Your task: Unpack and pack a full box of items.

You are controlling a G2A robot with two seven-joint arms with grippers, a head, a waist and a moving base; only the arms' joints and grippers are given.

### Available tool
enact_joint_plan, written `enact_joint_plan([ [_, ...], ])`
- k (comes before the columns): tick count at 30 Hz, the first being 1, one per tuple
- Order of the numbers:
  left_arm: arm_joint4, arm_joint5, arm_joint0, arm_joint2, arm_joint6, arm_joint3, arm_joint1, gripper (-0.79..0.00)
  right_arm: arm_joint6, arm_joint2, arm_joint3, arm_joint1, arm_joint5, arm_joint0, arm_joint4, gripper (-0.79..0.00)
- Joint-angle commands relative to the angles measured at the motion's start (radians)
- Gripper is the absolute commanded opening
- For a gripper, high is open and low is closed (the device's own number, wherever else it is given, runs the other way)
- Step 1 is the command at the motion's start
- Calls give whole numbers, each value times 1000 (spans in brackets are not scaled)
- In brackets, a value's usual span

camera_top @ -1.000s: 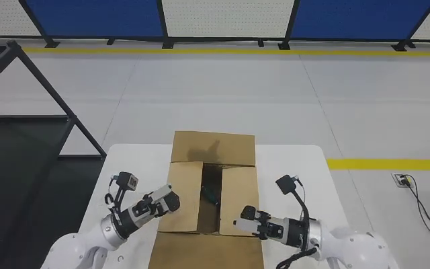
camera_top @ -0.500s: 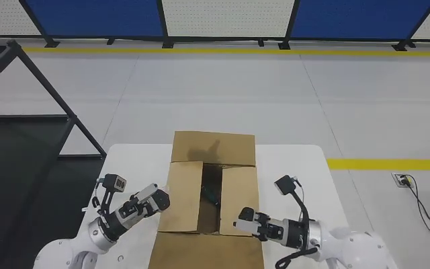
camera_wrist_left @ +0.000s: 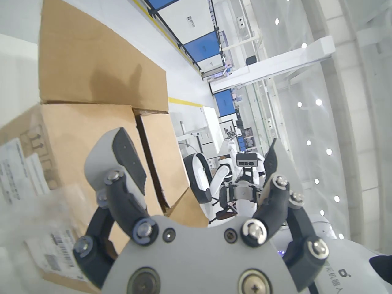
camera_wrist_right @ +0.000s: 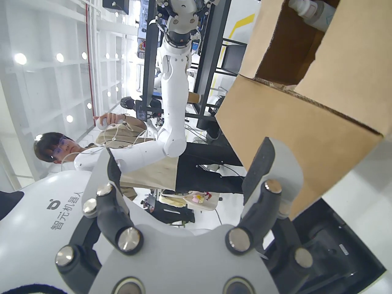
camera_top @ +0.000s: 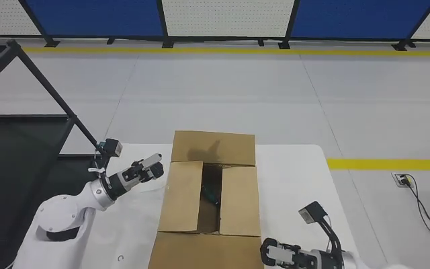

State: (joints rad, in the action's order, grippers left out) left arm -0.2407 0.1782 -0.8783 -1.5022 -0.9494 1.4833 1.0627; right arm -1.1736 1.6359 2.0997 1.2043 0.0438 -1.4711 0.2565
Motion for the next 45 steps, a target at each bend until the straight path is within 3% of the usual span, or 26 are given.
enact_joint_plan([
  [1, 25, 36, 70, 19, -50, -89, -2, 0, 13, 25, 0, -3, 8, -38, 23, 0],
  [4, 15, 101, 159, 49, -134, -213, -2, 0, 58, 62, -8, -5, 2, -86, 65, 0],
  [8, 57, 182, 243, 78, -120, -345, 1, 0, 89, 90, -8, -7, -10, -125, 100, 0],
  [20, 57, 182, 243, 78, -120, -345, 1, 0, 89, 90, -8, -7, -10, -125, 100, 0],
  [26, 81, 171, 316, 162, -80, -471, 18, 0, 108, 75, -8, -9, -9, -134, 122, 0],
  [33, 65, 268, 484, 296, -96, -710, 65, 0, 109, 98, -39, -15, -19, -184, 189, 0],
  [36, 125, 352, 551, 358, -34, -816, 89, 0, 101, 104, -46, -17, -30, -206, 203, 0],
  [41, 197, 429, 630, 444, 54, -954, 133, 0, 114, 113, -48, -21, -42, -238, 211, 0],
  [45, 173, 463, 667, 467, 52, -1035, 155, 0, 126, 116, -43, -24, -44, -253, 219, 0],
])
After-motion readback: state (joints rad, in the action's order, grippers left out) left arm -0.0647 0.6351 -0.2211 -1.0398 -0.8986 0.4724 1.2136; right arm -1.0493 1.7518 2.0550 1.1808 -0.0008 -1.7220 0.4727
